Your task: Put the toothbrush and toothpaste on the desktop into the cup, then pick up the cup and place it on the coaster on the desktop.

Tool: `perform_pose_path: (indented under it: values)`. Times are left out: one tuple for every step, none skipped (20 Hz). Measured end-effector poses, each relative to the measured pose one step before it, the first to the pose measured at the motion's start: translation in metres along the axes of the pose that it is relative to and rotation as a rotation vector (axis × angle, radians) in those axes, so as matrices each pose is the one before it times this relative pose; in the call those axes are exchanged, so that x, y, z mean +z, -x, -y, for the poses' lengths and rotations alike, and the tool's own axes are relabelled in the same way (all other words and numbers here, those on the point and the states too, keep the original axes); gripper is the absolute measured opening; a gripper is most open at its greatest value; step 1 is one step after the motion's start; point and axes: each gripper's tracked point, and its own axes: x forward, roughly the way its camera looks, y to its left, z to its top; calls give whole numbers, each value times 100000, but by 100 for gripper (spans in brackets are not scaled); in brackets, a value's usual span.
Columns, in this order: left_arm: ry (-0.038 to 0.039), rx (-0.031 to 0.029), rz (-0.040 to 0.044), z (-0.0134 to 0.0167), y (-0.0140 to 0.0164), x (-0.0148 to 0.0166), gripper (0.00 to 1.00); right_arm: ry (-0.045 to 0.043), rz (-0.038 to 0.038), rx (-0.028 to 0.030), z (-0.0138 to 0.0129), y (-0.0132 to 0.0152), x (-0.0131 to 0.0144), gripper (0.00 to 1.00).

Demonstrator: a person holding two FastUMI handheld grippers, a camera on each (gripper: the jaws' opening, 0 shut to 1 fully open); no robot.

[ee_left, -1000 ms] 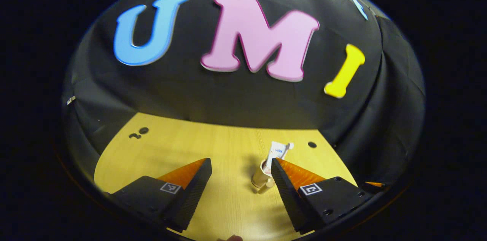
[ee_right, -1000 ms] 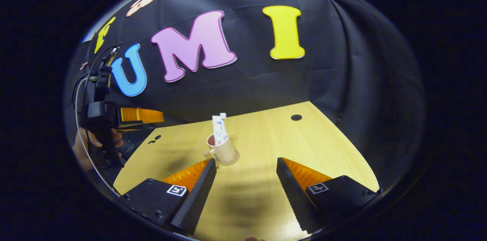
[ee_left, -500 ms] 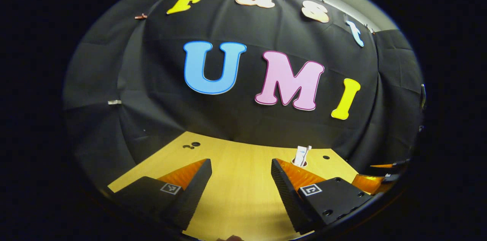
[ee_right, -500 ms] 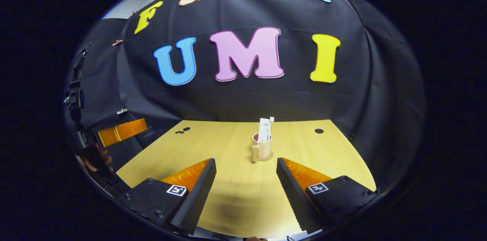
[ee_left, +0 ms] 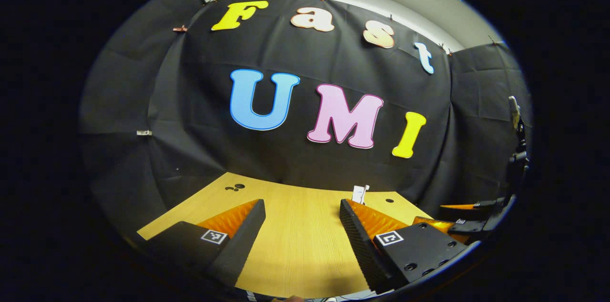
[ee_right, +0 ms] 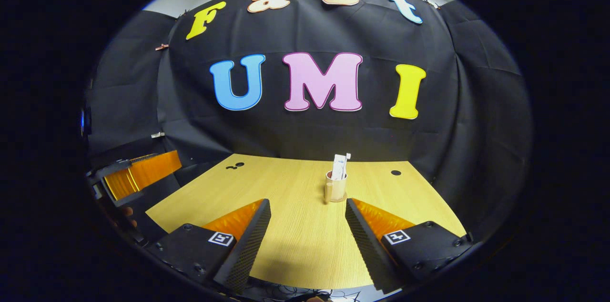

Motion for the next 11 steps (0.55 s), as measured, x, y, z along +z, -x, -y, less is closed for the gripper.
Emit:
perform_pose_path:
  values:
    - [336,-2197,-308,395,175,-88,97,-1549,448,-965,70,271,43,97]
    - [715,-1356,-42,288,-1,146,97,-1183,-35,-1411,194,151,-103,97]
    - [760,-360,-200,-131,7,-5,97,-1110,-325,-1336,184,150,-318,97]
    - [496,-511,-177,-45,132,-118,97,-513,-370,-531,-9,153,-358,97]
    - [-12,-628,-263,125,69,-138,97,290,-638,-334,-152,19,-351,98]
    - [-334,-439,-583,-68,18,-288,97,393,-875,-329,-55,18,-371,98]
    - [73,-650,-1456,75,-121,-502,97,-26,-647,281,-47,109,-243,98]
    - [991,-738,-2765,143,-90,-828,97,-871,147,842,-190,112,-34,98]
    - [964,-530,-2511,125,-18,-776,97,-1180,583,511,-174,55,158,98]
    - [-125,-98,-1128,-18,-64,-337,98,-366,484,10,35,-110,87,98]
    - [-794,661,-360,-227,-108,-104,97,421,211,-774,244,-113,-94,98]
